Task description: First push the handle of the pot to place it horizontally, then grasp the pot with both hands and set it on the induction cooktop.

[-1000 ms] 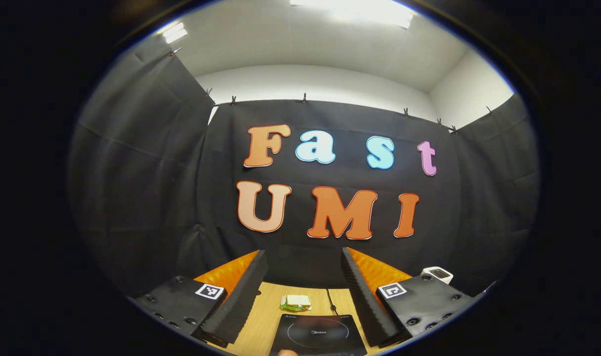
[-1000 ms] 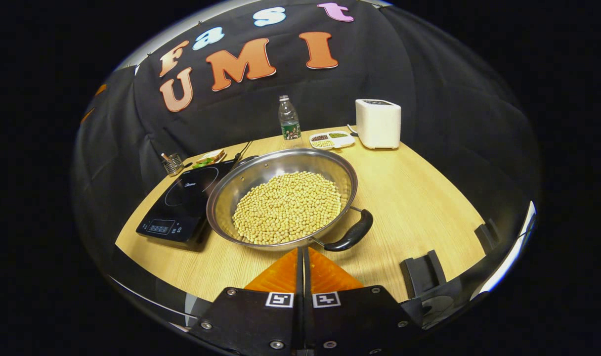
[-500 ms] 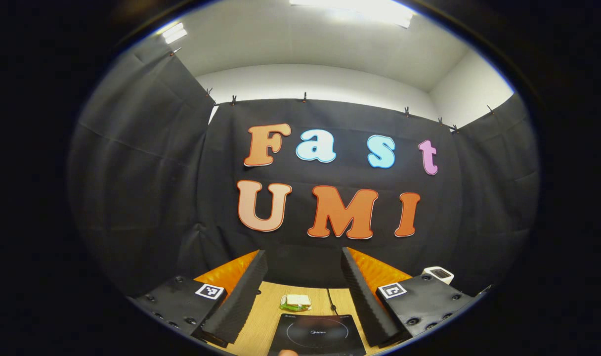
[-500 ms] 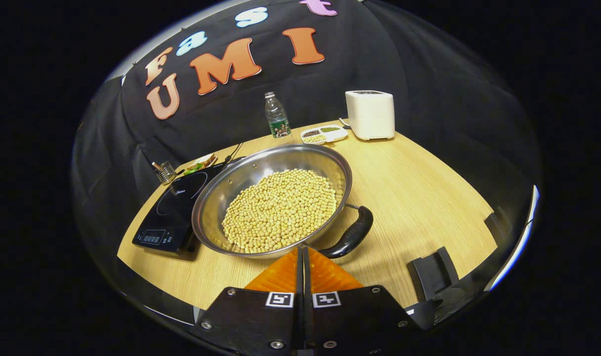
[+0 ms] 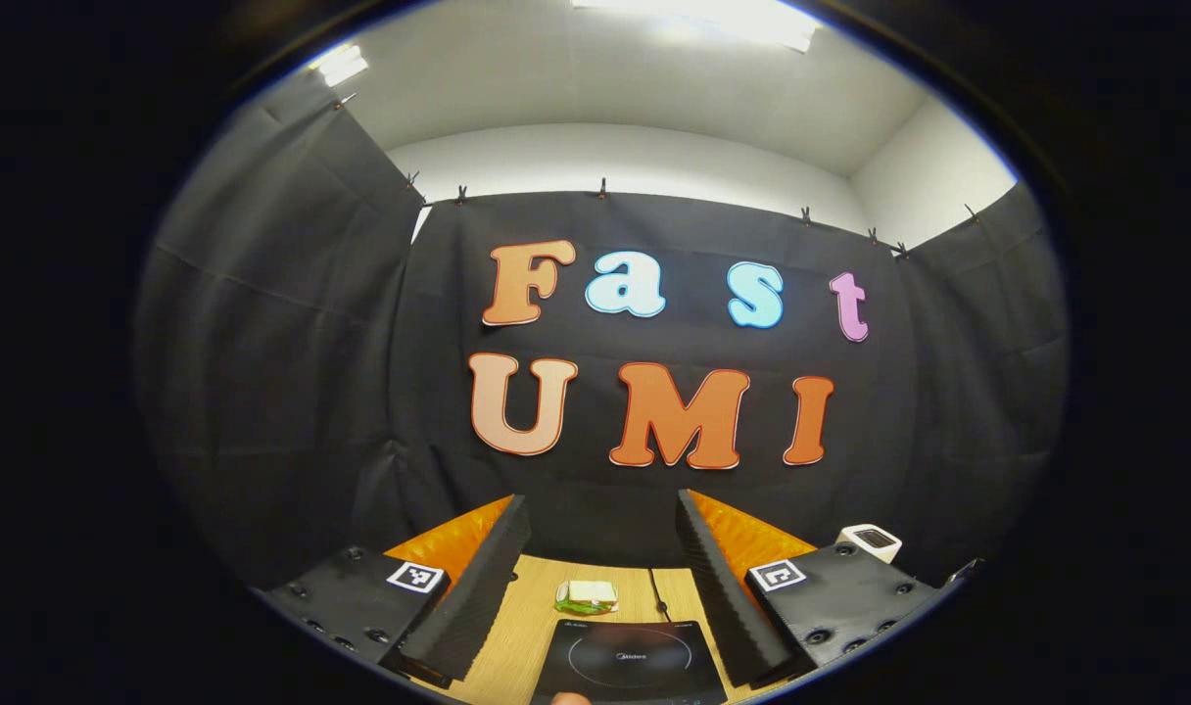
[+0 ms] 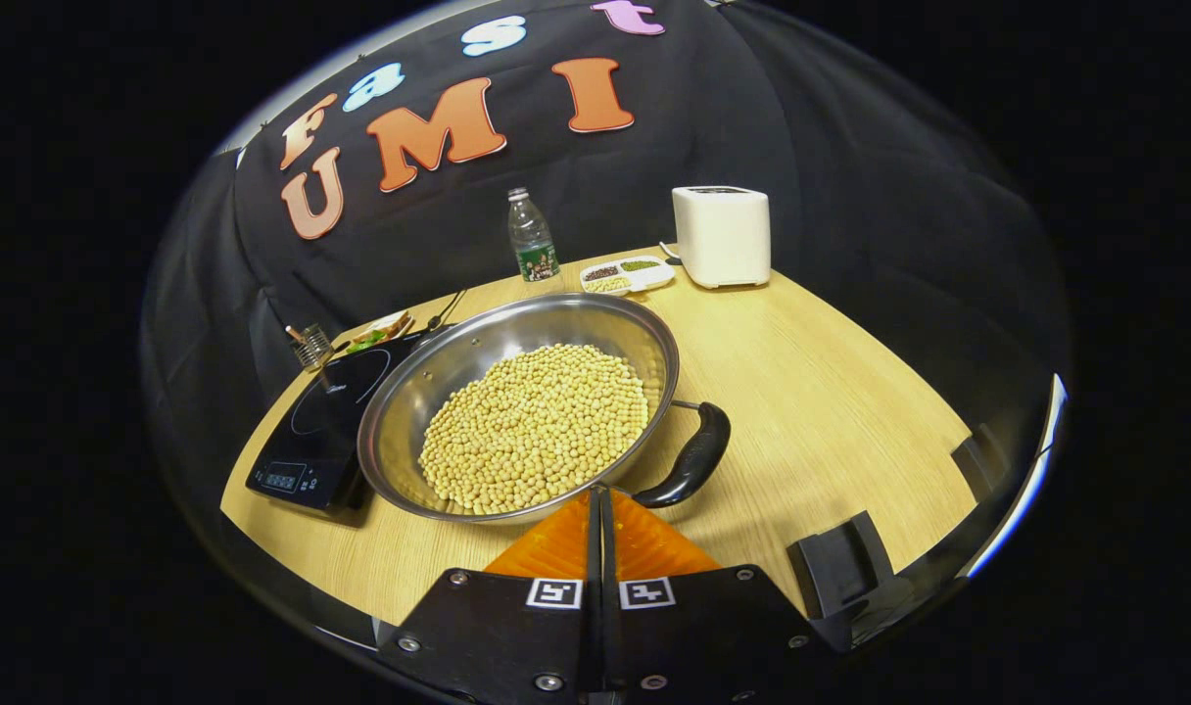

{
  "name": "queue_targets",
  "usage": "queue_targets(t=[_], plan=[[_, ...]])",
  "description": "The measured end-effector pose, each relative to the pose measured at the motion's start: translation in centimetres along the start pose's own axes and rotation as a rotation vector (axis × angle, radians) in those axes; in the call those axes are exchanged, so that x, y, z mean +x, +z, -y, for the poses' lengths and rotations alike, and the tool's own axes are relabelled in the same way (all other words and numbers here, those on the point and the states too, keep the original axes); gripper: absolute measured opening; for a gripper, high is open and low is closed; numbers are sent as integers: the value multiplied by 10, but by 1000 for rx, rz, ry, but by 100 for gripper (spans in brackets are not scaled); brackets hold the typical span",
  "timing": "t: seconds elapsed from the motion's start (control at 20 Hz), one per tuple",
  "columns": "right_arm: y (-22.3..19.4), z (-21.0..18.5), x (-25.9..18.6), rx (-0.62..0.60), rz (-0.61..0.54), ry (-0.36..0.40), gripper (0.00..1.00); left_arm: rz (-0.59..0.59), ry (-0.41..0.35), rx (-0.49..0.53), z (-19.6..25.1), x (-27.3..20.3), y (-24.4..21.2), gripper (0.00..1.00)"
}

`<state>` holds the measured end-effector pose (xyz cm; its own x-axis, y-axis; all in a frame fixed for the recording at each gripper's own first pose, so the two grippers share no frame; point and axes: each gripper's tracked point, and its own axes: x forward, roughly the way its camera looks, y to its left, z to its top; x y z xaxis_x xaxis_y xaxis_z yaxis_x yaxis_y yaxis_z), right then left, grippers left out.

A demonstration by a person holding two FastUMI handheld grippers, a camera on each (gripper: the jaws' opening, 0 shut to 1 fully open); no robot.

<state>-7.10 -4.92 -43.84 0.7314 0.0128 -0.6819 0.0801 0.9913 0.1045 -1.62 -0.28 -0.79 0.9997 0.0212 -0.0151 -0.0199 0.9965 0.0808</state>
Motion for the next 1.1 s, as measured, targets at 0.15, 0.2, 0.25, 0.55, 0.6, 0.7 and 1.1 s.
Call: queue_targets(t=[0.15, 0.2, 0.25, 0.55, 0.6, 0.7, 1.1], plan=[[5, 6, 4, -2, 5, -9, 0, -9, 6, -1, -1, 4, -3, 98], [7, 8, 7, -3, 5, -13, 0, -10, 8, -2, -1, 5, -5, 98], [7, 13, 9, -5, 4, -25, 0, -12, 9, -3, 0, 8, -5, 97], [4, 47, 18, 35, -25, -101, 0, -18, 14, 5, 4, 12, -9, 97], [6, 52, 19, 35, -19, -111, 0, -20, 15, 7, 5, 13, -10, 98], [7, 56, 20, 33, -21, -121, 0, -24, 11, 9, 10, 15, -11, 98], [10, 47, 27, 61, -47, -106, 0, -31, -7, 16, 18, 20, -14, 98]])
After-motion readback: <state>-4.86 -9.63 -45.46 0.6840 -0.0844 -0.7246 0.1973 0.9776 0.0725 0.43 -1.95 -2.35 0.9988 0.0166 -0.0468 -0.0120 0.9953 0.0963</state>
